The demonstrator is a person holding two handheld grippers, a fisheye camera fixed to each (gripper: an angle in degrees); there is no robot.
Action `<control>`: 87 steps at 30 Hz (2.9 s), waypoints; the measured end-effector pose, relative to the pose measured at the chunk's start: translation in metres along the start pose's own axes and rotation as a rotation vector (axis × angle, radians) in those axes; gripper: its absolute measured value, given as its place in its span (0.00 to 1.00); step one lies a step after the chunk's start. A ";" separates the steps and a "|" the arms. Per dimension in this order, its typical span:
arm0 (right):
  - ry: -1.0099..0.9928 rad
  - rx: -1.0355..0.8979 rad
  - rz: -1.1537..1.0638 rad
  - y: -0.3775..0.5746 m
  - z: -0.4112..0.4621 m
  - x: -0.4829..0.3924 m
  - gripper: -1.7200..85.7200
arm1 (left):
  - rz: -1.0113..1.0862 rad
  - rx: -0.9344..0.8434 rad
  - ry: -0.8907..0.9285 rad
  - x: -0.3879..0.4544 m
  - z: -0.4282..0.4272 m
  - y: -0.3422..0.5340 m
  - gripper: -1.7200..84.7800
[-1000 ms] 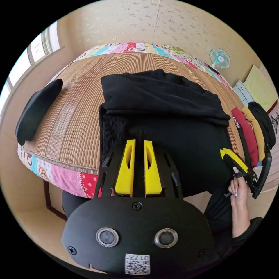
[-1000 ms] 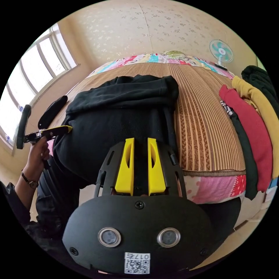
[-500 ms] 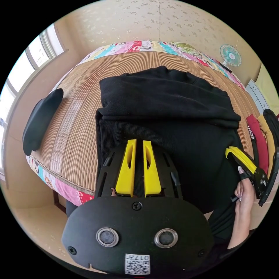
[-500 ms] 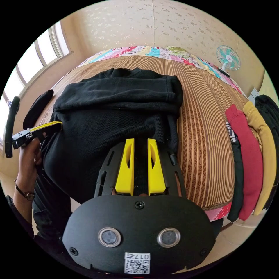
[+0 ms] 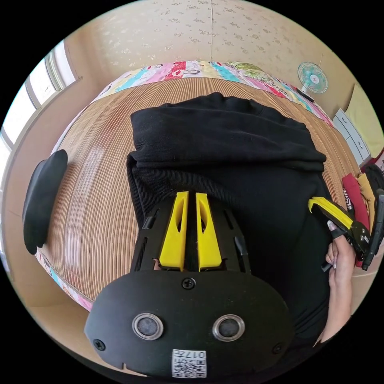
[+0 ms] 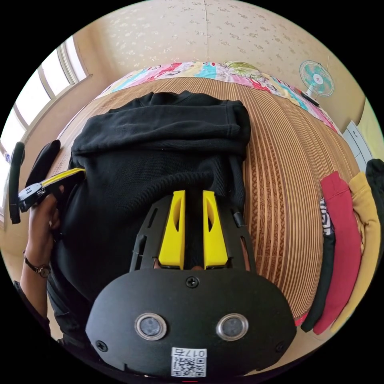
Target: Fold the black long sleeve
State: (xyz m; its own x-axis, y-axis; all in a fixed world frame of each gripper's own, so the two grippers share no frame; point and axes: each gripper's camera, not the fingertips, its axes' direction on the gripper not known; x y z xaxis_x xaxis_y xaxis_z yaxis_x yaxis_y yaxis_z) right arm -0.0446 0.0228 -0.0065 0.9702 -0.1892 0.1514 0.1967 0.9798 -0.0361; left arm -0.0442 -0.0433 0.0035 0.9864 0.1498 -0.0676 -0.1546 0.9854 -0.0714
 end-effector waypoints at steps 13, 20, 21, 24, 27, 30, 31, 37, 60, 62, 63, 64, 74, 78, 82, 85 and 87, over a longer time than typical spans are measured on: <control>0.051 0.021 -0.018 -0.016 0.020 -0.005 0.10 | -0.106 0.163 0.464 -0.184 -0.095 0.214 0.12; 0.057 0.019 -0.019 -0.019 0.026 0.004 0.10 | -0.058 -0.051 0.425 -0.201 -0.068 0.274 0.16; 0.039 0.016 -0.014 -0.020 0.026 0.010 0.10 | -0.041 -0.081 0.444 -0.205 -0.060 0.269 0.15; -0.010 -0.034 -0.066 -0.018 0.016 0.024 0.09 | 0.020 -0.156 0.486 -0.219 -0.046 0.258 0.12; -0.085 0.008 -0.124 0.009 -0.022 0.045 0.09 | 0.070 -0.171 0.562 -0.237 -0.048 0.256 0.09; -0.174 0.038 -0.165 0.064 -0.067 0.077 0.11 | 0.091 -0.126 0.622 -0.256 -0.059 0.265 0.08; -0.235 0.011 -0.169 0.089 -0.078 0.093 0.12 | 0.091 -0.115 0.633 -0.259 -0.061 0.268 0.08; -0.461 -0.129 -0.001 0.196 -0.079 0.171 0.13 | -0.023 -0.043 0.756 -0.306 -0.059 0.292 0.07; -1.271 0.598 -0.041 0.275 -0.227 0.312 0.11 | -0.041 0.791 1.653 -0.433 -0.129 0.350 0.06; -1.278 0.673 -0.054 0.284 -0.239 0.318 0.11 | -0.070 0.811 1.678 -0.439 -0.128 0.352 0.06; -1.258 0.699 -0.052 0.288 -0.242 0.321 0.10 | -0.125 0.790 1.670 -0.444 -0.123 0.352 0.06; -1.206 0.692 -0.038 0.288 -0.239 0.322 0.09 | -0.160 0.767 1.657 -0.445 -0.119 0.351 0.06; -0.795 0.391 0.342 0.172 -0.162 0.311 0.03 | -0.641 0.506 1.492 -0.451 -0.028 0.273 0.06; -0.668 0.357 0.389 0.082 -0.140 0.294 0.05 | -0.774 0.458 1.510 -0.449 0.021 0.205 0.06; -0.648 0.306 0.469 0.015 -0.095 0.277 0.05 | -0.840 0.448 1.499 -0.441 0.053 0.157 0.07; -0.501 0.210 0.443 -0.013 -0.062 0.258 0.06 | -0.843 0.393 1.246 -0.439 0.063 0.134 0.09; -0.447 0.145 0.398 -0.022 -0.048 0.245 0.07 | -0.793 0.398 1.090 -0.438 0.058 0.127 0.12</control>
State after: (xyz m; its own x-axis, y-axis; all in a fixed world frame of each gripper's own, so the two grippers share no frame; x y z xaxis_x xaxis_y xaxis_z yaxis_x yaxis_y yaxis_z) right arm 0.1954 -0.0480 -0.0159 0.8058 0.2078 0.5546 -0.2200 0.9744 -0.0455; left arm -0.4927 0.0207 0.0814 0.2363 -0.4053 -0.8831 0.6218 0.7615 -0.1831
